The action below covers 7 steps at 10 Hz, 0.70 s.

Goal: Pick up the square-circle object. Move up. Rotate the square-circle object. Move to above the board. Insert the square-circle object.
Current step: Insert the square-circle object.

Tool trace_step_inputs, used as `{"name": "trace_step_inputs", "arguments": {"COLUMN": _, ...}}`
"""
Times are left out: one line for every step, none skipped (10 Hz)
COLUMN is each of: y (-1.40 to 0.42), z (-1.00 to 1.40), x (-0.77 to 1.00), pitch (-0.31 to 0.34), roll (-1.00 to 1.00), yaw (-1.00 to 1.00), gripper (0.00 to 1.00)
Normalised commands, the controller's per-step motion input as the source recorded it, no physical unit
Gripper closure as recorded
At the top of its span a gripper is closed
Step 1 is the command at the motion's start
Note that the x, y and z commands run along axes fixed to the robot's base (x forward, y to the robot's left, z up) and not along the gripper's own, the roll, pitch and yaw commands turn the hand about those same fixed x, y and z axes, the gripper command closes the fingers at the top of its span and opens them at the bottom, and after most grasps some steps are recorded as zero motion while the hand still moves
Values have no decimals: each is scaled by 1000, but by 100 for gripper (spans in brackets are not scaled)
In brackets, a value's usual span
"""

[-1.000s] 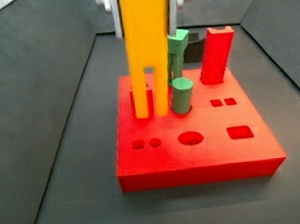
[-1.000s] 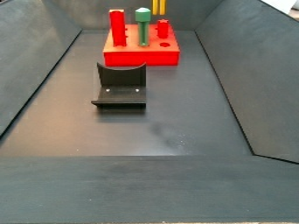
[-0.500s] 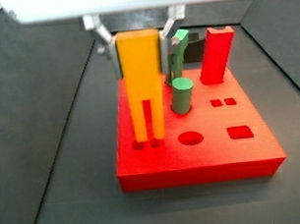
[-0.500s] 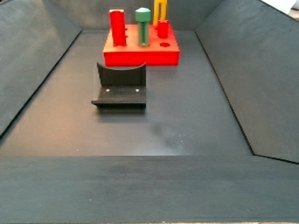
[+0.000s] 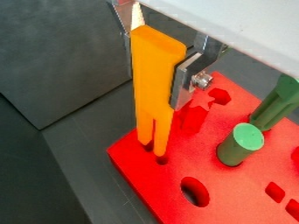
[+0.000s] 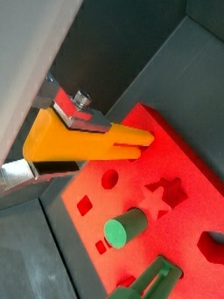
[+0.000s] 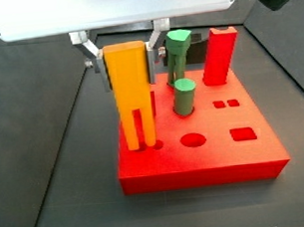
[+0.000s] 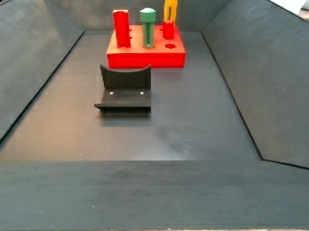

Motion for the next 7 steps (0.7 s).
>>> {"name": "trace_step_inputs", "arguments": {"y": 0, "z": -6, "x": 186, "pitch": 3, "roll": 0, "yaw": -217, "gripper": 100}}
{"name": "trace_step_inputs", "arguments": {"y": 0, "z": 0, "x": 171, "pitch": 4, "roll": 0, "yaw": -274, "gripper": 100}}
{"name": "trace_step_inputs", "arguments": {"y": 0, "z": -26, "x": 100, "pitch": 0, "roll": 0, "yaw": -217, "gripper": 100}}
{"name": "trace_step_inputs", "arguments": {"y": 0, "z": -77, "x": 43, "pitch": 0, "roll": 0, "yaw": -106, "gripper": 100}}
{"name": "trace_step_inputs", "arguments": {"y": 0, "z": -117, "x": 0, "pitch": 0, "roll": 16, "yaw": -43, "gripper": 100}}
{"name": "trace_step_inputs", "arguments": {"y": -29, "z": -140, "x": 0, "pitch": -4, "roll": 20, "yaw": -6, "gripper": 100}}
{"name": "trace_step_inputs", "arguments": {"y": -77, "z": -91, "x": 97, "pitch": 0, "roll": 4, "yaw": -11, "gripper": 100}}
